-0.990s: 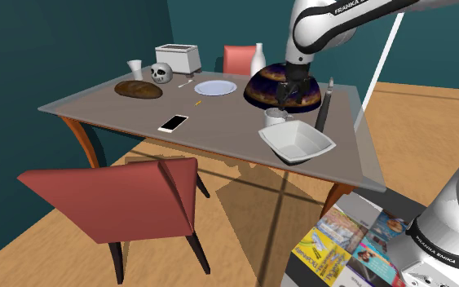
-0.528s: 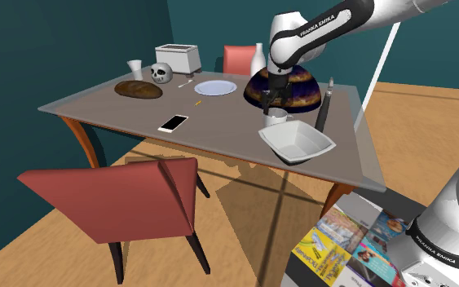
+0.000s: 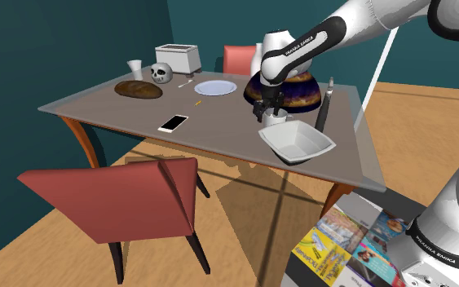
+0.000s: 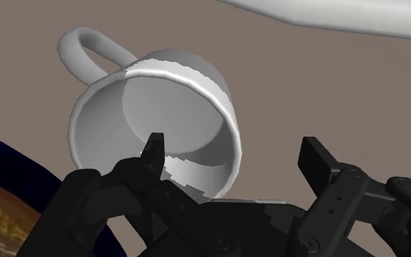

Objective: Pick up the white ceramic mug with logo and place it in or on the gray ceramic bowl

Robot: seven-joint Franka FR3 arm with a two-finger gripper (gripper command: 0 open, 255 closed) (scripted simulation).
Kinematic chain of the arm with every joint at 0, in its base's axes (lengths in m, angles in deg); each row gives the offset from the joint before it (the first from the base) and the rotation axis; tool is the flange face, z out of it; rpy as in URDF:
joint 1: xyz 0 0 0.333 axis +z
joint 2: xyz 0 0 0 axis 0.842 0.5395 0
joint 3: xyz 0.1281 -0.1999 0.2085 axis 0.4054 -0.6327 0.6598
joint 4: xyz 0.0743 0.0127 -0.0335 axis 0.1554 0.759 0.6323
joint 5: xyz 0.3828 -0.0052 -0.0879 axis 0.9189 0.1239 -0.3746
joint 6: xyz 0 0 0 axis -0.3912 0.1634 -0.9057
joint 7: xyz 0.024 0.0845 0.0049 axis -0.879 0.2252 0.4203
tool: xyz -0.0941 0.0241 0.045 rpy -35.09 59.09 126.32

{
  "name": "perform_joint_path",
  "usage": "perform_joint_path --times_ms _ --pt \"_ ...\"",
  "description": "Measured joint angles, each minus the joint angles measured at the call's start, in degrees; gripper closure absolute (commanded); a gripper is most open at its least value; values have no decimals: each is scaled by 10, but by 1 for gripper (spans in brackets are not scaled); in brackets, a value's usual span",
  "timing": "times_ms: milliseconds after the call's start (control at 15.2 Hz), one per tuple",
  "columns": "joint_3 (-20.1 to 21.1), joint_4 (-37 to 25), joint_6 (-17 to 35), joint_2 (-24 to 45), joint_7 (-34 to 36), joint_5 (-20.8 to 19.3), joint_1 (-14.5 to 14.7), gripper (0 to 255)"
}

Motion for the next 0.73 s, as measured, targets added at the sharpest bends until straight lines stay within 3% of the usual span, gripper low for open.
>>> perform_joint_path --times_ms 594,660,726 --pt "0 7 22 15 1 0 0 0" --pt "0 7 22 15 1 0 0 255" --pt "0 7 22 15 1 0 0 255"
